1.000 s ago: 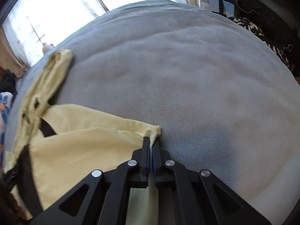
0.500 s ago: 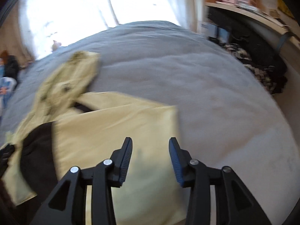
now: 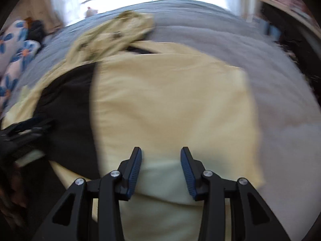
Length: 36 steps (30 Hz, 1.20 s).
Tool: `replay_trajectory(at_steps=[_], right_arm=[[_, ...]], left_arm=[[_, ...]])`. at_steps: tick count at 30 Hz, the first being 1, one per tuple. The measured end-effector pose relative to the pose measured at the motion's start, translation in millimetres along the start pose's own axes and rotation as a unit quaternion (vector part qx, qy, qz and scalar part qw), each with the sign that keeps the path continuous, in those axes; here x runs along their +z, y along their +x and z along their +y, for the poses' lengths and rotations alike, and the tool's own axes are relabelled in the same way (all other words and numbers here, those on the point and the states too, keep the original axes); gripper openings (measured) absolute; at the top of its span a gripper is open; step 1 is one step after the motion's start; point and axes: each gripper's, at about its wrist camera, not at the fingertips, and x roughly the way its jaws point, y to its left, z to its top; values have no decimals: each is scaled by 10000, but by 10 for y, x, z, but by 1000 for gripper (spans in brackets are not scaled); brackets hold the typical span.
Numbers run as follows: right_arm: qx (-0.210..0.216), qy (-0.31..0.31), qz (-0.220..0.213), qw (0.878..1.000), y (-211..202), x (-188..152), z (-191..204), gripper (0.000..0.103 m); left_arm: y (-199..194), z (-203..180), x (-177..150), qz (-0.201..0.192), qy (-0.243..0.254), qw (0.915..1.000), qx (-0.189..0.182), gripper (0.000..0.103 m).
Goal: Fold large clothes
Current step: 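Open both grippers and lift them off the folded side, then move the left gripper to the other black sleeve cuff and grasp it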
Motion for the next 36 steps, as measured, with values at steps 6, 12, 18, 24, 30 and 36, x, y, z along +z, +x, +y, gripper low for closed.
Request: replay_trajectory(at_steps=[6, 12, 18, 24, 30, 36], right_arm=[[110, 995, 76, 9949, -124, -151, -681, 38], [-102, 1239, 215, 9920, -296, -269, -652, 40], [-161, 1234, 256, 9919, -514, -448, -503, 40], [-46, 1129, 265, 9932, -766, -696, -235, 40], [111, 697, 342, 9969, -967, -937, 182, 40], [268, 96, 325, 9991, -1188, -1057, 769, 40]], left_arm=[[-134, 57, -106, -5, 103, 9997, -232, 62], [-366, 3, -168, -82, 74, 9999, -60, 63], [-703, 113, -238, -132, -67, 9999, 76, 63], [-1106, 249, -488, -106, -239, 9994, 219, 64], [-1528, 435, -782, -131, -400, 9989, 216, 64], [-1919, 814, -960, -253, -689, 9969, 274, 64]])
